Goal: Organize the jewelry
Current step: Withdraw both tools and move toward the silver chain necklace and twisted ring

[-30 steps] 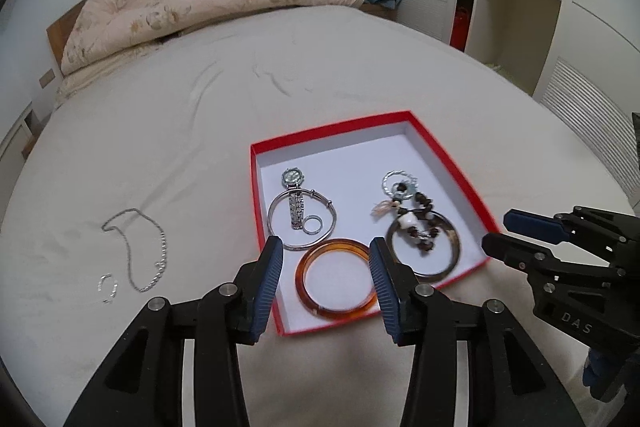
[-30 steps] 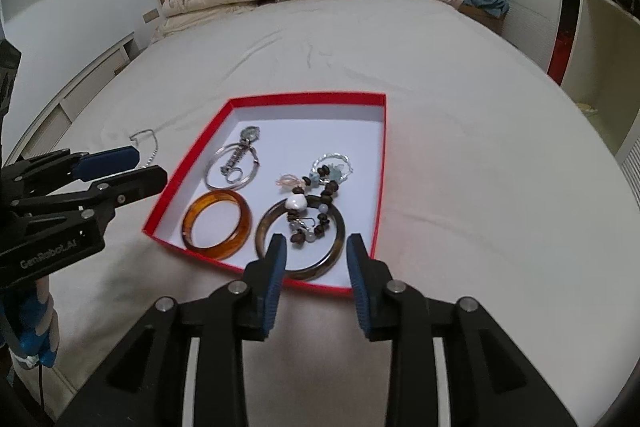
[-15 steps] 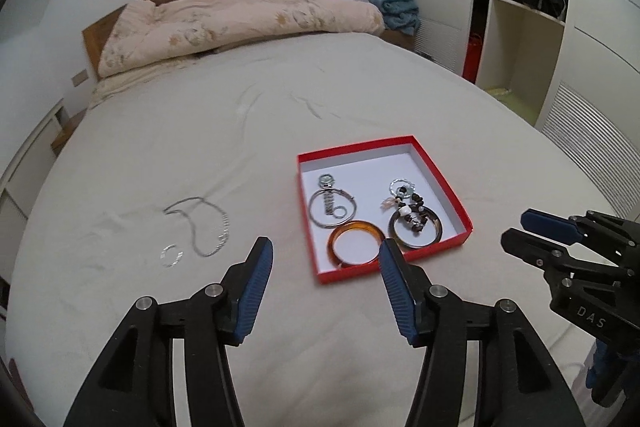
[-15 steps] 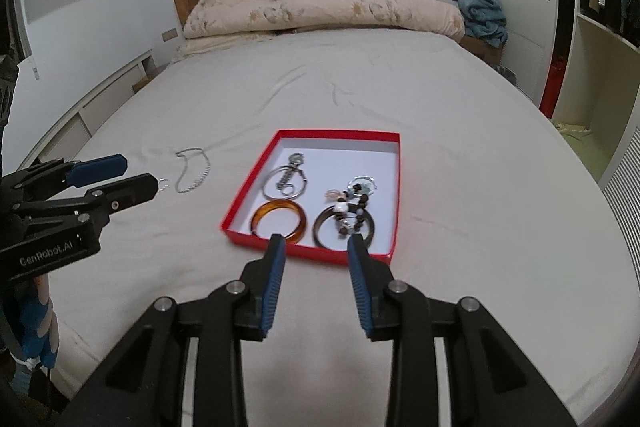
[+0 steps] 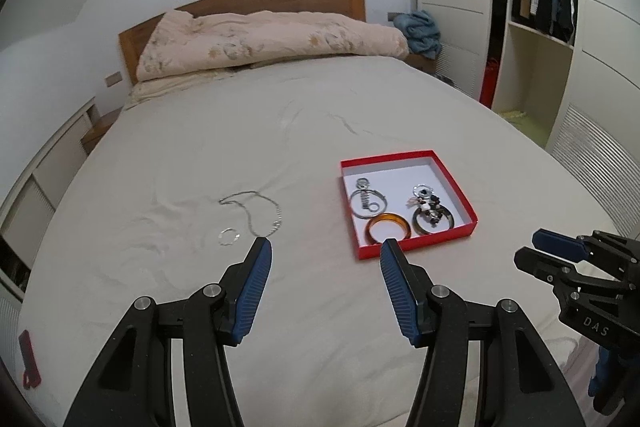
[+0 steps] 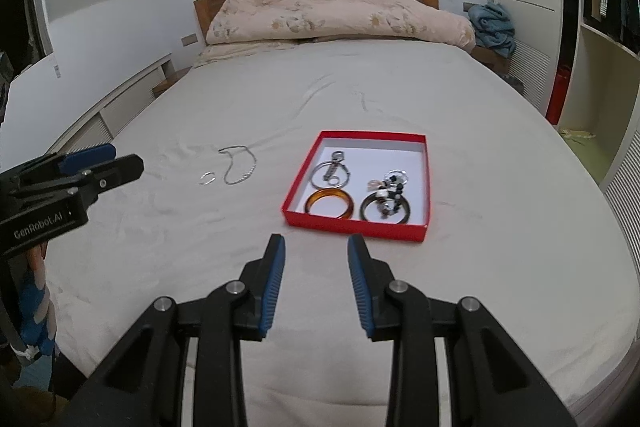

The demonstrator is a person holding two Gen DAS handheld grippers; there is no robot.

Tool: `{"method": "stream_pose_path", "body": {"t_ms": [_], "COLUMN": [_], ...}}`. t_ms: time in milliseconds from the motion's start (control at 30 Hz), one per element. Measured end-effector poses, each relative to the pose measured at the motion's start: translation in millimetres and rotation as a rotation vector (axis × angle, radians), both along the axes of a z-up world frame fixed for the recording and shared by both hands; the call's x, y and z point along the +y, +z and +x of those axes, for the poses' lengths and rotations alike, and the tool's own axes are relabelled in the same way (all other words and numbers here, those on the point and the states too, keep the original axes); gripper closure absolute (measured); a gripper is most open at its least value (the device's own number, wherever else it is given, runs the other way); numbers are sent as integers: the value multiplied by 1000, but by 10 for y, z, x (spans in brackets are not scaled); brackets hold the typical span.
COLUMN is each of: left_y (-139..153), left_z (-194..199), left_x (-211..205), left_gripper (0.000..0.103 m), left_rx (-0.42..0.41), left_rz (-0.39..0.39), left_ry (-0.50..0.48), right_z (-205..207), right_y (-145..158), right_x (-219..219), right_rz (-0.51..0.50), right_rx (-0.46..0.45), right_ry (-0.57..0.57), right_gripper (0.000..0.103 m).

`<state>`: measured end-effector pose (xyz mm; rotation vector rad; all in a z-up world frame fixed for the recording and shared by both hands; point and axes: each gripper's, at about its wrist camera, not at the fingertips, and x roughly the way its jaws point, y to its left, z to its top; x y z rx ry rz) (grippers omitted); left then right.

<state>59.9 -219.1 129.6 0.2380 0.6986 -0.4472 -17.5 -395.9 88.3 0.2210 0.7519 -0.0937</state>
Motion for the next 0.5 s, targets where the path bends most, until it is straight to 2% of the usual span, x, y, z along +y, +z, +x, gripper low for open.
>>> {"method": "stream_pose_path", "body": {"t_ms": [500], "left_y": [123], "left_z": [-72], "left_x": [636], "left_gripper": [47], "left_rx": [-29], "left_rz": [-31], "left_ry": [117], "right_z": [-19], "right_y": [144], "right_x": [510], "right_rz": [-24], "right_rx": [-7], "right_ry": [86], "right_gripper": [72]}}
